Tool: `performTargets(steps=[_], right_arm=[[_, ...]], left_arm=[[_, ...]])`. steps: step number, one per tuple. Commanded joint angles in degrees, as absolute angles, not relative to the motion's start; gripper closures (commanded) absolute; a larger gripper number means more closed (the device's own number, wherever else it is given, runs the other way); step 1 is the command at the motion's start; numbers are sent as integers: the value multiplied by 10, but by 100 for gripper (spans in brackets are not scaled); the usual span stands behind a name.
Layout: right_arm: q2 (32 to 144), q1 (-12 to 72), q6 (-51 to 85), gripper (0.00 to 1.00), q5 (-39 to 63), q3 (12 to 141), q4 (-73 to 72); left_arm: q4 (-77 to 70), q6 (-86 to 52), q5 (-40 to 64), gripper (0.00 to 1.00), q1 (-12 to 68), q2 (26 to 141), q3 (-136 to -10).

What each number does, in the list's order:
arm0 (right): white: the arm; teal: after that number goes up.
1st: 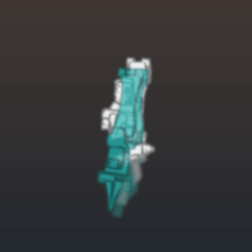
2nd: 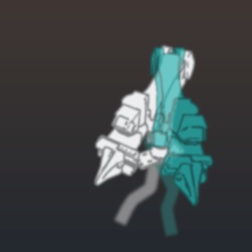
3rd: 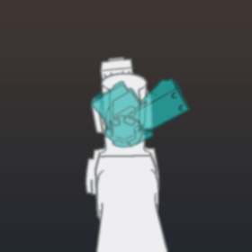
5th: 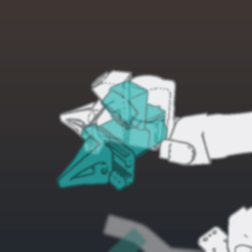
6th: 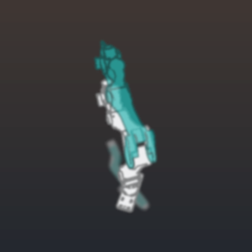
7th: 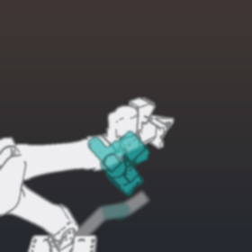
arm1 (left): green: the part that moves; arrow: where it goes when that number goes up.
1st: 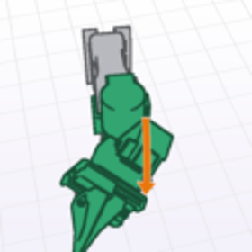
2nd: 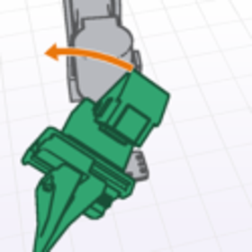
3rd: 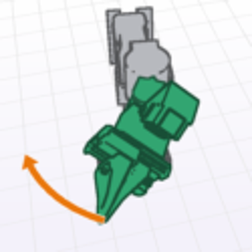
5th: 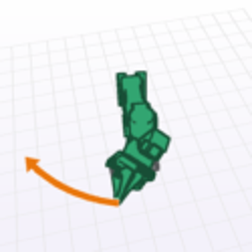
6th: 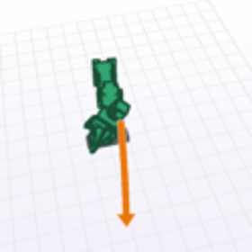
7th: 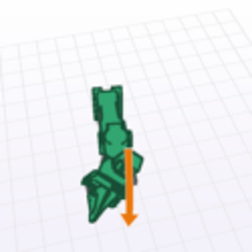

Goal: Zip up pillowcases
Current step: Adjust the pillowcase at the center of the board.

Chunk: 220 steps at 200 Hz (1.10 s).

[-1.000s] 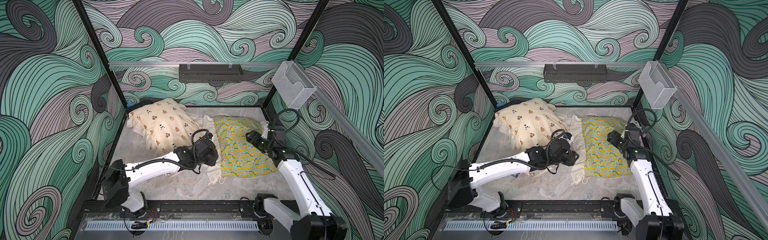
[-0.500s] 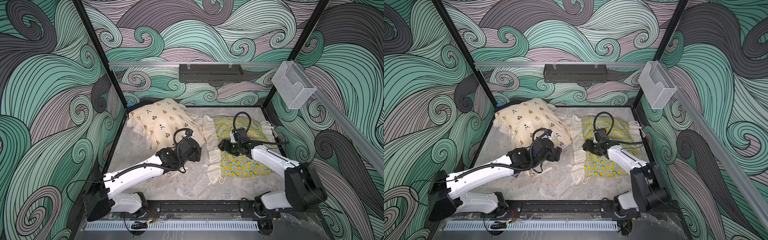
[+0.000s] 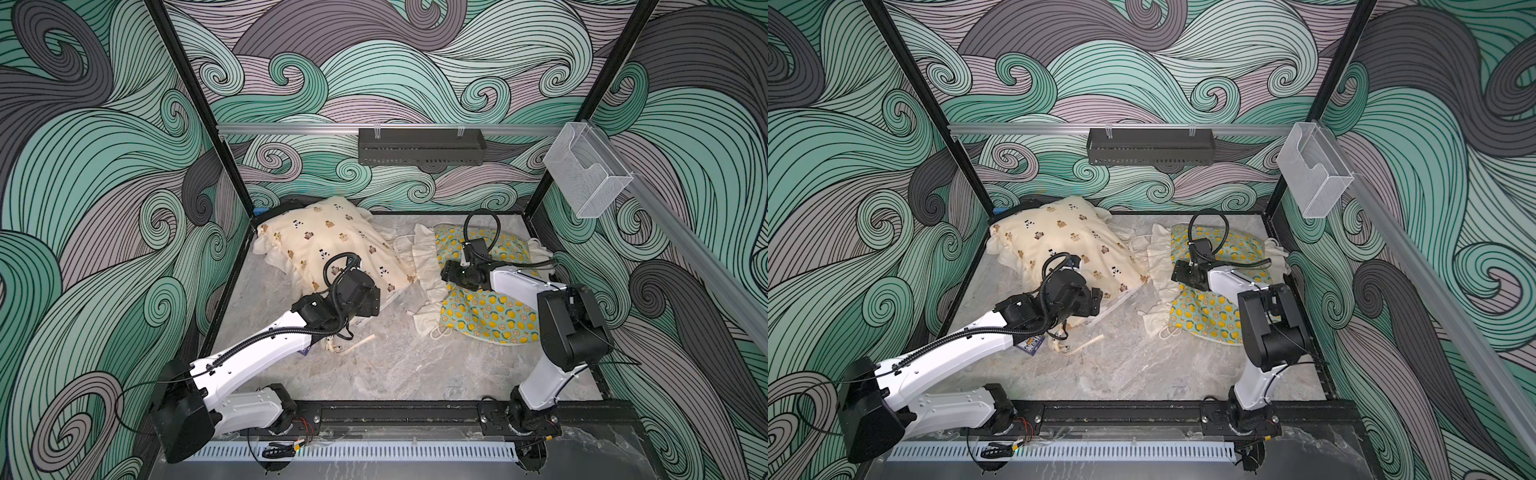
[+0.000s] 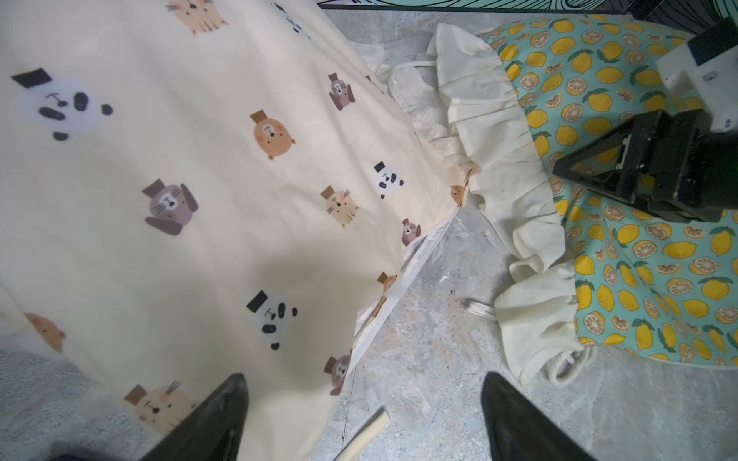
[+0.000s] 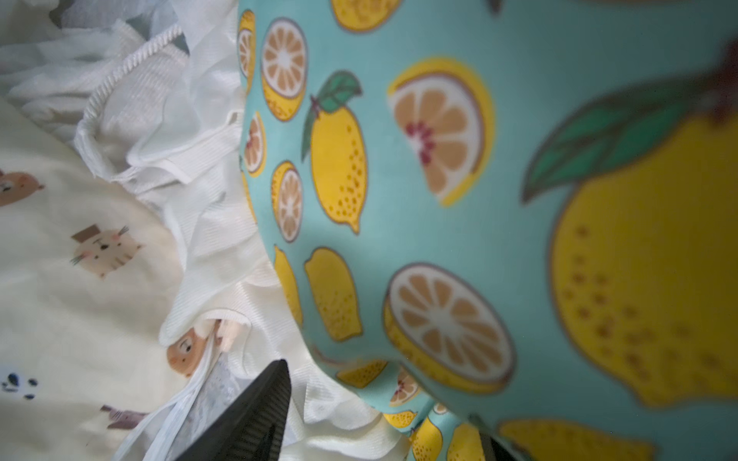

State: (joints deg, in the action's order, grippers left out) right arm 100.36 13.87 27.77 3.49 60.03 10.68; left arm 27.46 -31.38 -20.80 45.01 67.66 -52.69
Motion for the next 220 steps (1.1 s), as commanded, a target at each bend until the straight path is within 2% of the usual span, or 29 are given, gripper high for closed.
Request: performTargets(steps=[1,38,96,175,220], right_arm=[[1019,125,240,24,15,627,120],[1016,123,216,24,6,639,142],[912,151,212,22,15,607,174],[858,253,278,16,78,513,171],[833,292,297,15,71,452,167]], left_arm=[[284,-308,-193,10,434,664,-526],[289,-306,-189,10,421,655,-523],[308,-315,-175,10,405,625,-513],[367,-350,-177,10,400,583,-503],[401,-373,-160,11,401,562,-480]])
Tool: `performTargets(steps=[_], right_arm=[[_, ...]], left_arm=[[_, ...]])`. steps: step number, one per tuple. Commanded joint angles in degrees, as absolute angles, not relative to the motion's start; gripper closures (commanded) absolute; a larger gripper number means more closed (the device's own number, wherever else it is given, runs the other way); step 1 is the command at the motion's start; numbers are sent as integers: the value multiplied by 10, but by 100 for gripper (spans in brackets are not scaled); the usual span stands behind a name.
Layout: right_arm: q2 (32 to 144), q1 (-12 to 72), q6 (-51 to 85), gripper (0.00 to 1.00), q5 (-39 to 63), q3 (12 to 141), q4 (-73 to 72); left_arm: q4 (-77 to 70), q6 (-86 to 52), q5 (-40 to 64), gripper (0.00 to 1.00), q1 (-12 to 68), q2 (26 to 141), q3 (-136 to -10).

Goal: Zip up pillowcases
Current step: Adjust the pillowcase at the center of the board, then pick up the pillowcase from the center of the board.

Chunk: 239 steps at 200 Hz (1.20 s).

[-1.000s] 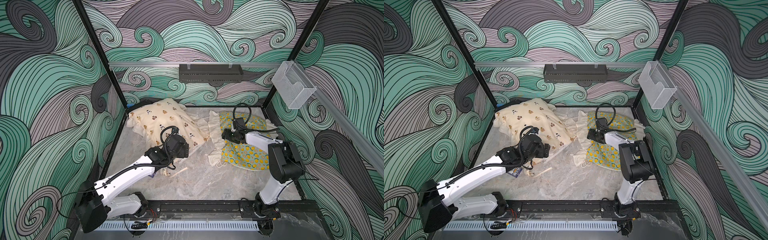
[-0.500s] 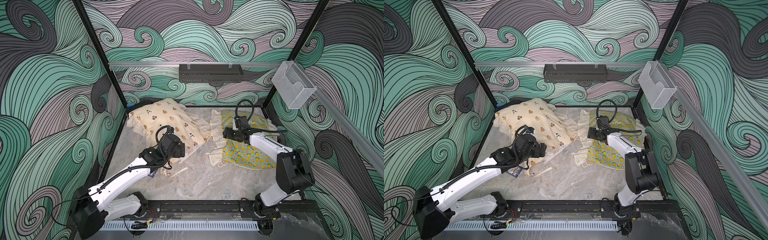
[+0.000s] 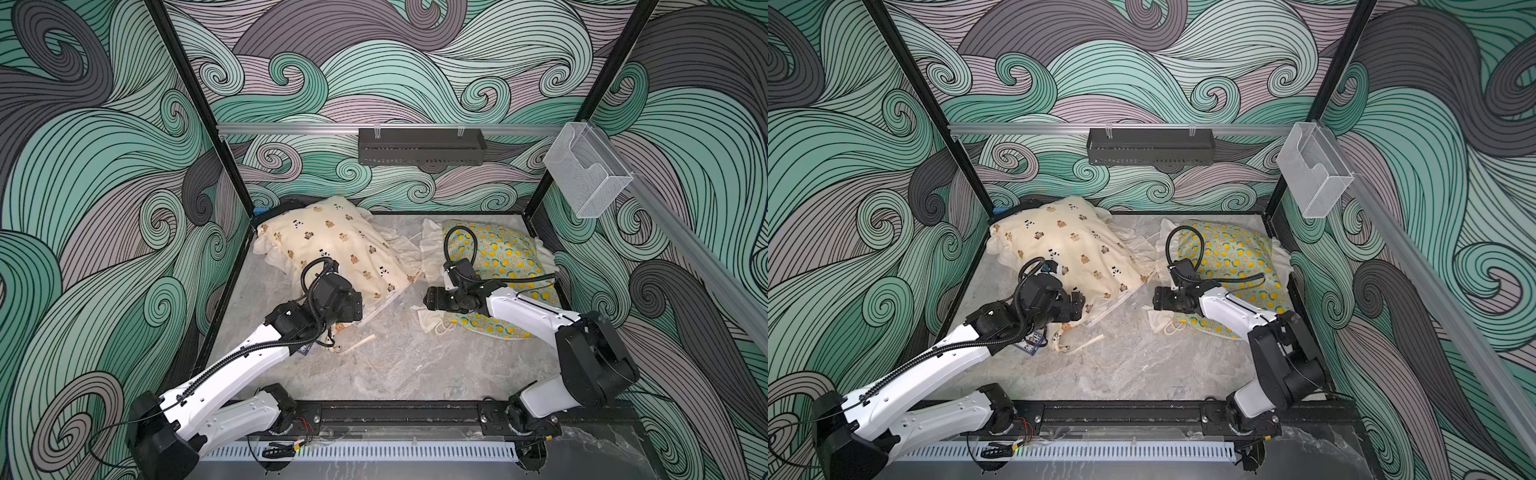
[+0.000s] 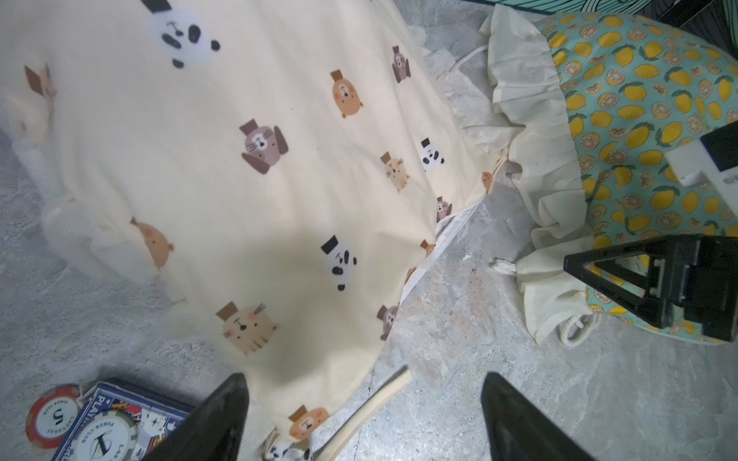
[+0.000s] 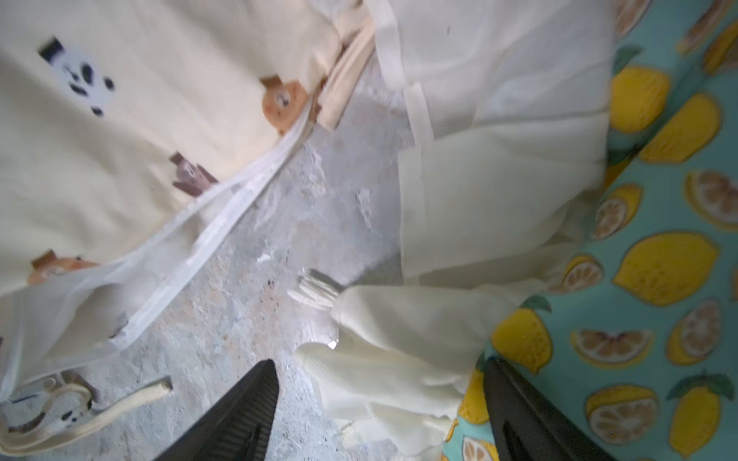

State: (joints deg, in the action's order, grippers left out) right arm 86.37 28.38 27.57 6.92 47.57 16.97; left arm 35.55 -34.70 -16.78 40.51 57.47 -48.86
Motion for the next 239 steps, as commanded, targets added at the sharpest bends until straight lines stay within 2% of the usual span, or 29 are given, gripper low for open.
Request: performTargets(steps=[1,44,101,125,147,200,239], right_arm=[[832,293,298,15,71,450,167],[789,301,287,14,19,395,183],[724,308,274,14,-28,369,239],[694,335,278,14,-45,378,255],[689,357,283,13,-44,390,256],[716,391,292,13,-37,409,240],[730,396,292,13,-30,415,237]], left_arm=[[402,-373,-160,11,401,562,-480],[425,-388,-153,16,401,555,-460],[484,-415,-128,32,402,585,-454],[489,-421,-125,43,402,611,-445],[470,-414,-130,47,402,631,-430],[425,-389,-127,47,402,685,-414],[407,-371,-179,47,402,713,-409]])
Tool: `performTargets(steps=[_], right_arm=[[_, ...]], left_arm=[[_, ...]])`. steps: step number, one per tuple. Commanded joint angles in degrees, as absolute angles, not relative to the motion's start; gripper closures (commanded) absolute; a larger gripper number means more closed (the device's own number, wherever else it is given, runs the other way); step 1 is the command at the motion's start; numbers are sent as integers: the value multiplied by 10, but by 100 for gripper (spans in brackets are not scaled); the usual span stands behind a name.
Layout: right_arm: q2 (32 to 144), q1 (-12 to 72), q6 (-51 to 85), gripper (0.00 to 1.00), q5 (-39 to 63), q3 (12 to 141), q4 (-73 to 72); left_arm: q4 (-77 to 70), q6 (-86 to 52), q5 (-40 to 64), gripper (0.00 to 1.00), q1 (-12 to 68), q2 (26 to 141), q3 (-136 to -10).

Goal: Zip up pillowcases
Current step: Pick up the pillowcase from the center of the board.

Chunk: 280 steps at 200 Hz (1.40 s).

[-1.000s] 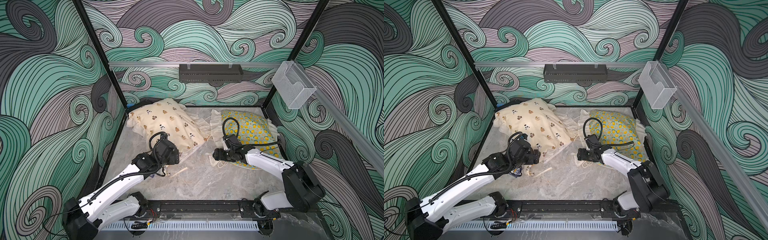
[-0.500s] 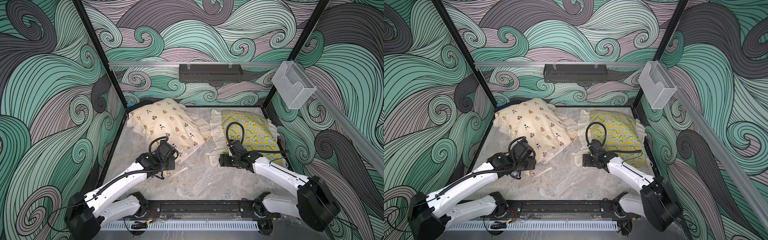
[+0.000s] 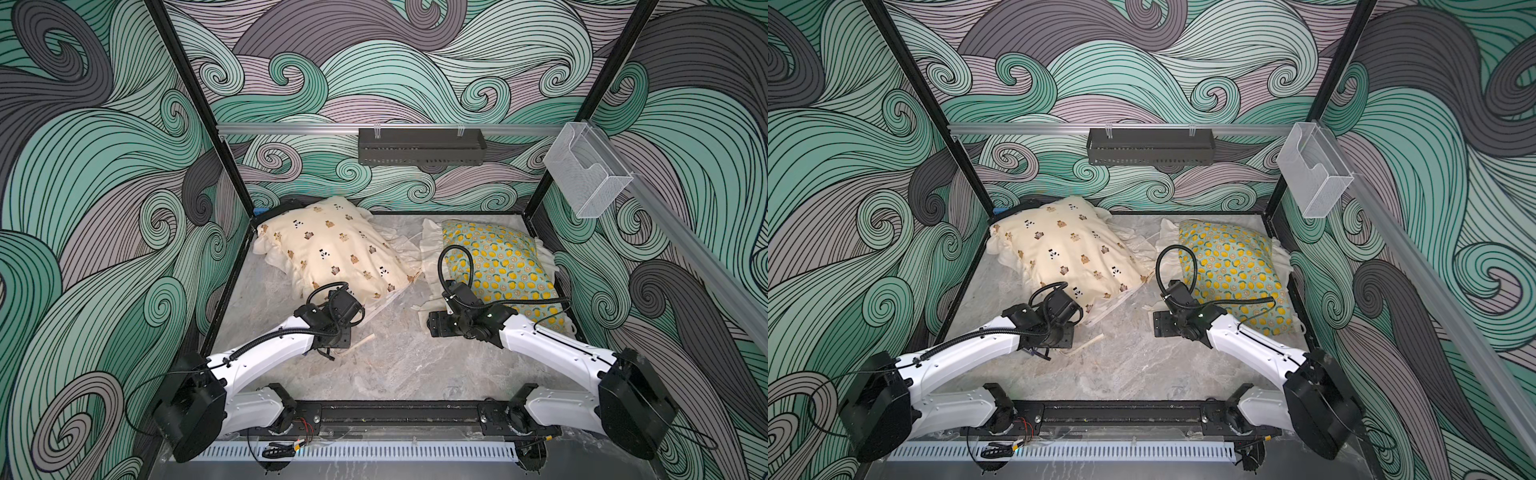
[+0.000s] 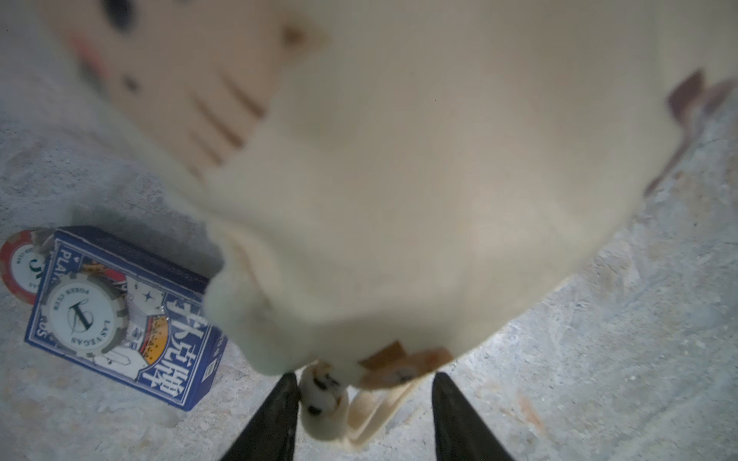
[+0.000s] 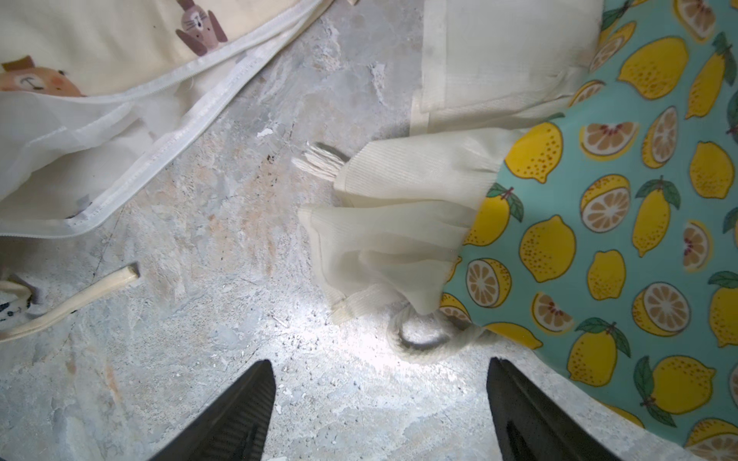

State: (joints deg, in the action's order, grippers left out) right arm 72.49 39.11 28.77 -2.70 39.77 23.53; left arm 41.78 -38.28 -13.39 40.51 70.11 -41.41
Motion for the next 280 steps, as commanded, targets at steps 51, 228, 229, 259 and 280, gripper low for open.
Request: performTargets(steps=[51,228,229,259,280], right_arm=[[729,396,294,12,-32,417,240],[742,476,297,18,25,464,165],[744,477,298,18,26,465,164],[774,523,295,27,29,478,104],[803,549,290,33,22,489,64]], left_arm=[[402,-383,-212,50,402,742,-399],[428,-325,-172,100,401,659,-448],[428,-326,-172,100,401,658,-449],[425,-323,-150,100,400,636,-457],[435,-325,-140,100,401,630,-471]])
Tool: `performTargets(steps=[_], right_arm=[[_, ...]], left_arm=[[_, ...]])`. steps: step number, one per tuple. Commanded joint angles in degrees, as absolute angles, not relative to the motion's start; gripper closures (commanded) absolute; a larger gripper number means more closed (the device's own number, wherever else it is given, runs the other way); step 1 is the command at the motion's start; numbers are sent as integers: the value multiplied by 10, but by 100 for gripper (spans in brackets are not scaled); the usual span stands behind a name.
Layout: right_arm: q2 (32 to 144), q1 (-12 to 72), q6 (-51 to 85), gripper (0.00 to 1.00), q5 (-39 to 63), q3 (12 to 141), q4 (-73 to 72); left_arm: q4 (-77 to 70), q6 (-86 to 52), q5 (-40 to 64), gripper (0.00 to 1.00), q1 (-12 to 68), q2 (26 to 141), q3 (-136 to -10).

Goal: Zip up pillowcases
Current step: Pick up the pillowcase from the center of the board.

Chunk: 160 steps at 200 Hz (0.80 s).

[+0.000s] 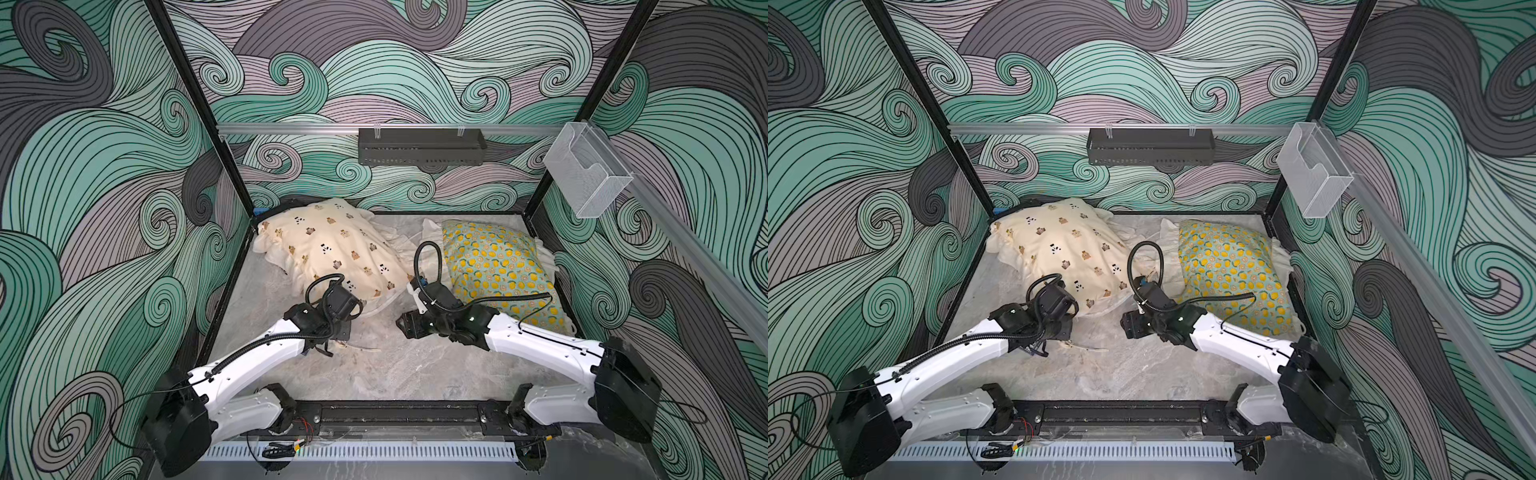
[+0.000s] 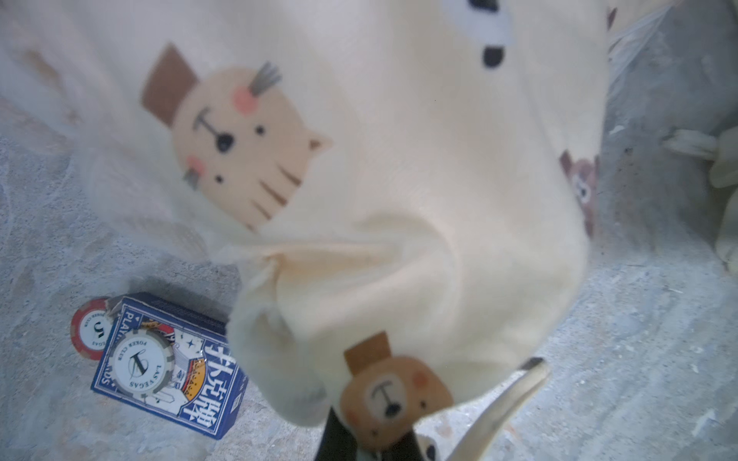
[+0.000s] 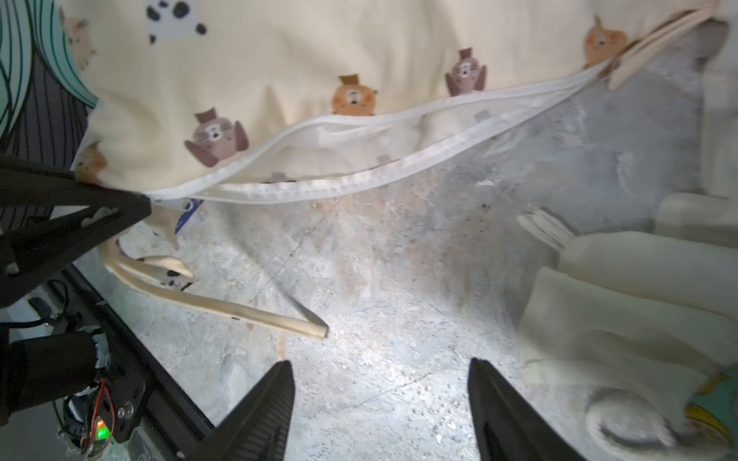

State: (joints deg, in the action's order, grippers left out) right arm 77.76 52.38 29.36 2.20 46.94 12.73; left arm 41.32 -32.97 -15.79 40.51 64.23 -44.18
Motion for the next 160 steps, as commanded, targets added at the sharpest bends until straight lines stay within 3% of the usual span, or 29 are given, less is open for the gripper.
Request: performTargets(steps=[1,52,111,160], right_arm=[[805,550,290,33,21,490,62],[883,613,288,49,6,530,-14],[953,621,319,65,34,546,-93],[988,619,319,68,53,551,-128]], left_arm=[[435,-326,-138,100,400,629,-472],[430,-323,-116,100,401,623,-482],[431,-325,-118,100,401,607,-473],[428,-328,-126,100,400,589,-463]])
